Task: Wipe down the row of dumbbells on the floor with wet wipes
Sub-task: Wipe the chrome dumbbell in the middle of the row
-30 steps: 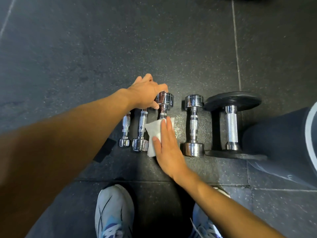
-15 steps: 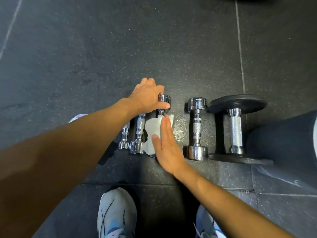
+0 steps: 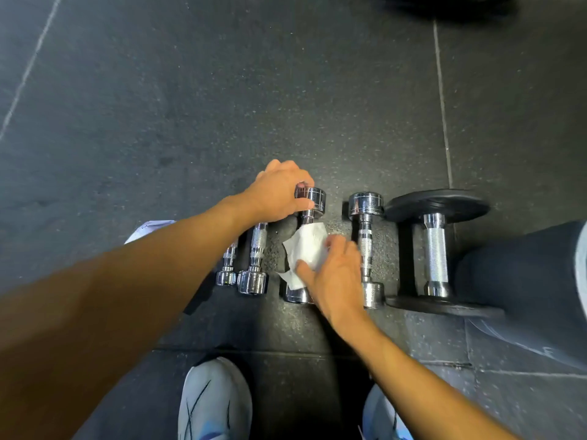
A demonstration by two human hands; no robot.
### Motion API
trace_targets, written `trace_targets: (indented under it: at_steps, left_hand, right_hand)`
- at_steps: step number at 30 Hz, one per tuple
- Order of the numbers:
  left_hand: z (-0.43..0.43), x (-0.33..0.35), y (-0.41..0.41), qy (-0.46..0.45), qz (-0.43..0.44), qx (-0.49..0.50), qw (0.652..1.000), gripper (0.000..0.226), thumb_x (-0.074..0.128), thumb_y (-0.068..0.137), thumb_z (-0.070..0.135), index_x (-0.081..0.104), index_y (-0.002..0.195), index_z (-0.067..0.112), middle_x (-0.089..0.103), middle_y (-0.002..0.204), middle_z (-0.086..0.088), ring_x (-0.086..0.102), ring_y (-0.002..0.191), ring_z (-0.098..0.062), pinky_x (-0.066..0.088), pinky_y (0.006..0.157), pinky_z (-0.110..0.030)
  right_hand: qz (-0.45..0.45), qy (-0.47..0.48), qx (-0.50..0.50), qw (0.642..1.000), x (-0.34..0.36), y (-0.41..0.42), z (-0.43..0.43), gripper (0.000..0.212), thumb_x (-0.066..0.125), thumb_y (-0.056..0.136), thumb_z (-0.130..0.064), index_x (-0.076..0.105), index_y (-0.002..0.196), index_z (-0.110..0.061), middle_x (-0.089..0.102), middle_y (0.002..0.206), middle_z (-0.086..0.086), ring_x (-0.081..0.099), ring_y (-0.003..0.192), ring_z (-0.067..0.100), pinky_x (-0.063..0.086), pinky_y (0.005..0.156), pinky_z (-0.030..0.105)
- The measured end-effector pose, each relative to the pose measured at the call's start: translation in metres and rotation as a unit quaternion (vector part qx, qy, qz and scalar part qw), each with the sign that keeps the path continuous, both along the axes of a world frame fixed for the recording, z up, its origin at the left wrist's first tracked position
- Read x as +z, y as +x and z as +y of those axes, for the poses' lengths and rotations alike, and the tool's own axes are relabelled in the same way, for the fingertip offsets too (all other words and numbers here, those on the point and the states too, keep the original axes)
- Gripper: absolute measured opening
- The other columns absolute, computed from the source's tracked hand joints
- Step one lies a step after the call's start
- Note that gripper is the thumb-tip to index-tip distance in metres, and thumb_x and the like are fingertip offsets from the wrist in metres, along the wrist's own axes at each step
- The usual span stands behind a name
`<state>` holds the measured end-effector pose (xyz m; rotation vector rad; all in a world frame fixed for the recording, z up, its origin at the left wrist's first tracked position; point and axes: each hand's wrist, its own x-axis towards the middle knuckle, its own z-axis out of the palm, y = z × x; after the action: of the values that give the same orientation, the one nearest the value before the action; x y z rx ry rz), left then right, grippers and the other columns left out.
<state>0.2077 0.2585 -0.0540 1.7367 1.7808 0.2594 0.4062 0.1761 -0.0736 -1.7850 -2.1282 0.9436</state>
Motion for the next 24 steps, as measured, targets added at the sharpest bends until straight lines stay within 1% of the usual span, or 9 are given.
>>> trace_targets:
  at_steps: [2,6,9,11,13,18,19,21,24]
  left_hand:
    - [0.002,0.001,0.01,0.002,0.0,-0.004,1.0,0.032,0.07,0.091,0.043,0.066,0.119,0.029,0.051,0.121,-0.002,0.04,0.118,-0.027,0.038,0.109,-0.048]
    - [0.006,0.0,0.017,-0.023,-0.006,-0.039,0.999,0.039,0.064,0.095,0.036,0.059,0.133,0.027,0.062,0.125,-0.005,0.049,0.121,-0.029,0.039,0.109,-0.048]
    - [0.004,0.002,0.015,-0.039,-0.05,-0.022,0.998,0.054,0.066,0.095,0.02,0.05,0.146,0.019,0.06,0.131,-0.009,0.053,0.116,-0.023,0.042,0.104,-0.032]
    - [0.002,0.002,0.012,-0.026,-0.063,-0.015,0.998,0.049,0.068,0.093,0.015,0.055,0.14,0.015,0.062,0.129,-0.009,0.057,0.116,-0.024,0.043,0.099,-0.029]
    - [0.002,0.002,0.01,-0.012,-0.058,-0.02,0.998,0.041,0.069,0.092,0.014,0.061,0.132,0.016,0.063,0.121,-0.007,0.057,0.114,-0.023,0.041,0.096,-0.028]
    - [-0.002,0.0,0.01,-0.029,-0.075,-0.03,0.996,0.045,0.068,0.094,0.021,0.057,0.137,0.024,0.064,0.129,-0.002,0.056,0.121,-0.021,0.042,0.108,-0.041]
    - [-0.002,0.0,0.011,-0.034,-0.077,-0.029,0.996,0.047,0.069,0.093,0.023,0.056,0.138,0.026,0.064,0.129,-0.002,0.057,0.12,-0.021,0.043,0.107,-0.042]
    - [0.0,0.0,0.012,-0.042,-0.069,-0.027,0.996,0.048,0.07,0.094,0.025,0.055,0.14,0.029,0.062,0.125,-0.004,0.055,0.119,-0.023,0.043,0.107,-0.044]
    - [0.004,0.003,0.018,-0.035,-0.042,-0.04,0.998,0.051,0.068,0.096,0.031,0.053,0.144,0.031,0.059,0.122,-0.005,0.048,0.123,-0.025,0.038,0.109,-0.039]
  right_hand:
    - [0.01,-0.076,0.008,0.997,0.001,-0.002,0.007,0.034,0.074,0.085,-0.034,0.054,0.103,-0.013,0.061,0.097,0.004,0.059,0.089,0.024,0.045,0.072,0.031]
    - [-0.009,-0.184,-0.003,0.983,-0.002,-0.013,0.027,0.042,0.071,0.089,-0.028,0.049,0.117,-0.006,0.068,0.1,0.009,0.068,0.087,0.028,0.047,0.065,0.031]
    - [0.112,-0.304,-0.083,0.942,-0.008,-0.017,0.042,0.027,0.071,0.085,-0.02,0.062,0.108,-0.011,0.075,0.097,0.007,0.074,0.087,0.026,0.062,0.077,0.043]
    - [0.178,-0.356,-0.12,0.91,-0.006,-0.019,0.052,0.015,0.068,0.088,-0.01,0.069,0.103,-0.01,0.077,0.098,0.01,0.075,0.091,0.029,0.06,0.086,0.05]
    - [0.232,-0.389,-0.147,0.879,-0.002,-0.022,0.065,0.013,0.063,0.09,-0.003,0.068,0.101,-0.005,0.075,0.097,0.013,0.073,0.091,0.03,0.059,0.089,0.046]
    - [0.293,-0.435,-0.171,0.834,0.013,-0.027,0.081,0.018,0.051,0.089,0.002,0.063,0.101,-0.005,0.066,0.082,0.009,0.063,0.07,0.022,0.052,0.066,0.037]
    - [0.284,-0.435,-0.158,0.84,0.011,-0.025,0.079,0.018,0.051,0.091,-0.001,0.062,0.105,-0.005,0.067,0.086,0.012,0.063,0.071,0.022,0.052,0.065,0.038]
    - [0.21,-0.428,-0.108,0.872,0.009,-0.02,0.073,0.016,0.056,0.095,-0.01,0.06,0.11,-0.006,0.07,0.103,0.018,0.065,0.084,0.024,0.056,0.077,0.044]
    - [-0.017,-0.386,0.043,0.922,0.013,-0.013,0.068,0.026,0.066,0.095,-0.019,0.056,0.115,-0.007,0.067,0.109,0.012,0.065,0.096,0.023,0.057,0.084,0.038]
